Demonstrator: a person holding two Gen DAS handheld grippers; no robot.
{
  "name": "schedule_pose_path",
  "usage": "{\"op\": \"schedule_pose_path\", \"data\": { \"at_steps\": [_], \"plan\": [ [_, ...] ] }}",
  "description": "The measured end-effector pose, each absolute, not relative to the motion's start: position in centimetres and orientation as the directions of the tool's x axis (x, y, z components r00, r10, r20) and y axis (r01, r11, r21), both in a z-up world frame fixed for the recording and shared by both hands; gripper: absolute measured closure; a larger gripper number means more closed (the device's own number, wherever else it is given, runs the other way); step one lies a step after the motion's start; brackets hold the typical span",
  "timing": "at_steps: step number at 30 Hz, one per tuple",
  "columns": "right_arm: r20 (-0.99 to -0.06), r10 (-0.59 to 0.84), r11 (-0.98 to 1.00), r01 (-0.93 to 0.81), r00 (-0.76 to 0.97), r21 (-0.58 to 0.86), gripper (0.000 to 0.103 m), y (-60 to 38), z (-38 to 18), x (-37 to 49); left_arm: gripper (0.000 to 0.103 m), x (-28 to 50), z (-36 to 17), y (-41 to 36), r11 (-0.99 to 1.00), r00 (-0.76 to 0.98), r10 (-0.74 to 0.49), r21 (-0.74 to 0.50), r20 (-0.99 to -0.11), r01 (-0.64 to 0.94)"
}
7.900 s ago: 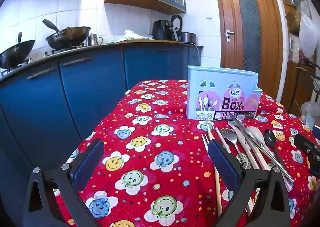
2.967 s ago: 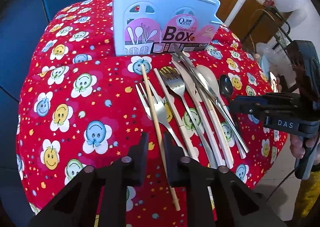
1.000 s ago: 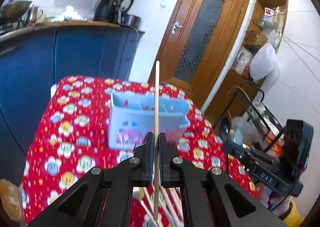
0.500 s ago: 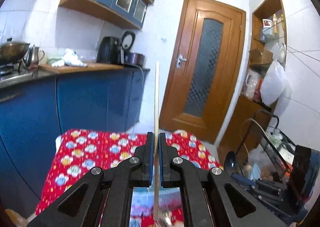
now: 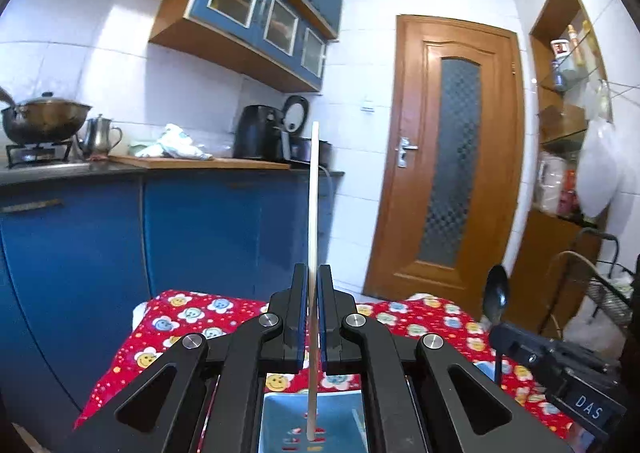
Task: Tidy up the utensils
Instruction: 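Lift the chopstick and black spoon and carry both over the blue Box holder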
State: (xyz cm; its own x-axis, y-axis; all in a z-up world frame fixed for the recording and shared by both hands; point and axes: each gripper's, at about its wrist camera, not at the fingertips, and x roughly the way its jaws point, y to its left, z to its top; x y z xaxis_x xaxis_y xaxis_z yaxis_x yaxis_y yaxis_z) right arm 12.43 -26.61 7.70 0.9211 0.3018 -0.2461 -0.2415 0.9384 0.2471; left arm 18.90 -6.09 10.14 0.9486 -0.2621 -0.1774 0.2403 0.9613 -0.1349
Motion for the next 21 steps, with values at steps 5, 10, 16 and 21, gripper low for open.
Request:
{"op": "schedule_pose_path", "data": {
  "at_steps": [5, 10, 16, 21],
  "plan": [
    [-0.243, 0.285, 0.946, -0.231, 0.927, 0.227, 0.096, -26.4, 6.2, 13.7, 0.099, 19.9, 7.9, -5.6, 0.967, 0.949, -0.235, -0.153, -0.211, 0.205],
    [-0.275, 0.29, 0.944, -0.227, 0.916, 0.238, 0.096, -26.6, 5.0, 14.2, 0.099, 19.8, 6.2, -5.3, 0.97, 0.944, -0.219, -0.158, -0.248, 0.184],
    [-0.309, 0.276, 0.952, -0.215, 0.91, 0.218, 0.095, -26.2, 4.6, 13.7, 0.099, 19.0, 5.4, -5.9, 0.972, 0.933, -0.225, -0.134, -0.28, 0.194],
    [-0.355, 0.259, 0.96, -0.197, 0.899, 0.201, 0.095, -26.1, 4.2, 13.4, 0.099, 18.1, 5.3, -6.0, 0.971, 0.93, -0.231, -0.122, -0.285, 0.203]
  ]
}}
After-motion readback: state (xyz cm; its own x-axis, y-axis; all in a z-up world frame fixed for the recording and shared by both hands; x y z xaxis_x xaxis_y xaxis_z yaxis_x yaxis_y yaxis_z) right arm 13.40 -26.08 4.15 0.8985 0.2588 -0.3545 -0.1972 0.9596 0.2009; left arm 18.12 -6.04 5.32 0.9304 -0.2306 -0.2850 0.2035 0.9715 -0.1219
